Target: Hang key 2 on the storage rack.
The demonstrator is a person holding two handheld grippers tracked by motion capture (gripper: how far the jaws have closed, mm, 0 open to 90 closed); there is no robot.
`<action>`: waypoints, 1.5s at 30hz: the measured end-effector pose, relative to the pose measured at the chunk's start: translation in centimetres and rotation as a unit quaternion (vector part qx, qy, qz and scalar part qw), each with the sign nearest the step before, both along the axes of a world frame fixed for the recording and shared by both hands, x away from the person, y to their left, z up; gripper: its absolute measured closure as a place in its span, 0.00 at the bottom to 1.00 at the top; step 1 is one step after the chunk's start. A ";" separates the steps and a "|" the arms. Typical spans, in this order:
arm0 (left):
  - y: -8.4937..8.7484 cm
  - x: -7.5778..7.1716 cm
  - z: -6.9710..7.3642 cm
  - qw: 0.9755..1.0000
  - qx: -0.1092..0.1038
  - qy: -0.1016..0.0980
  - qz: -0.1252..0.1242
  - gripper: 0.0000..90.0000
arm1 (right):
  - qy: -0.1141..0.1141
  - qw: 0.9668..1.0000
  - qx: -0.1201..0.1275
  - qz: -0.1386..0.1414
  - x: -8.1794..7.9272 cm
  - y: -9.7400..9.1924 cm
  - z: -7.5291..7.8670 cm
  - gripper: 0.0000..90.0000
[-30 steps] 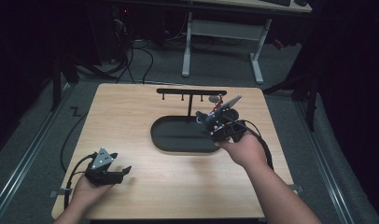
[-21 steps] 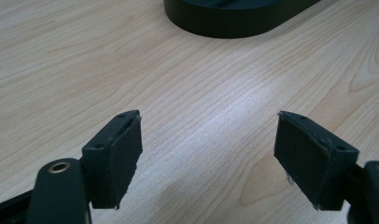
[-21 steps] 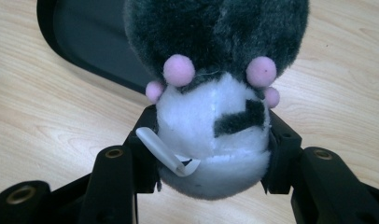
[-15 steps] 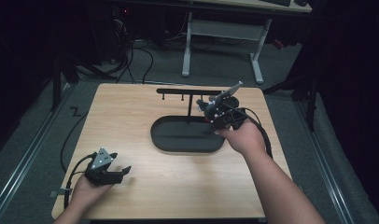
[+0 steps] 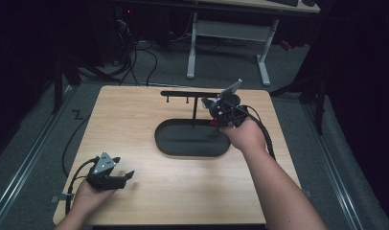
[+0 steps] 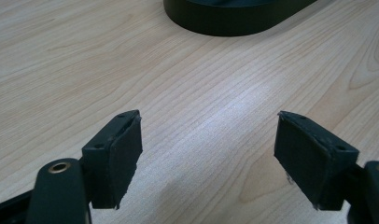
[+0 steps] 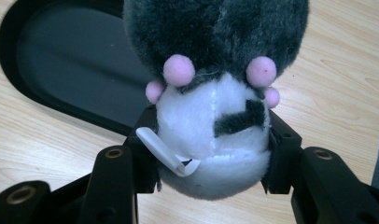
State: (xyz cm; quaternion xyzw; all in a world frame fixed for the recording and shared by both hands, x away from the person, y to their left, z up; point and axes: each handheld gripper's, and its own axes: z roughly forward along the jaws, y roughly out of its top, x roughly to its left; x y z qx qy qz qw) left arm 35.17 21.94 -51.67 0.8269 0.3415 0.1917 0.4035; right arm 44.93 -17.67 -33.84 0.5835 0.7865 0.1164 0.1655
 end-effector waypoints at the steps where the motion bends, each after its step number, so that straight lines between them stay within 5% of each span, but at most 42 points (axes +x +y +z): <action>1: 0.0 0.0 0.0 1.000 0.000 0.000 0.000 0.26 | -0.001 1.000 -0.005 0.000 0.1 0.1 -0.2 0.56; 10: 0.0 0.0 0.0 1.000 -0.001 0.001 0.000 0.26 | 0.000 1.000 -0.022 0.006 0.8 0.6 -1.3 0.56; 45: 0.1 -0.1 -0.1 1.000 0.009 0.009 -0.007 0.26 | 0.031 0.999 0.001 0.009 2.6 1.7 -5.4 0.55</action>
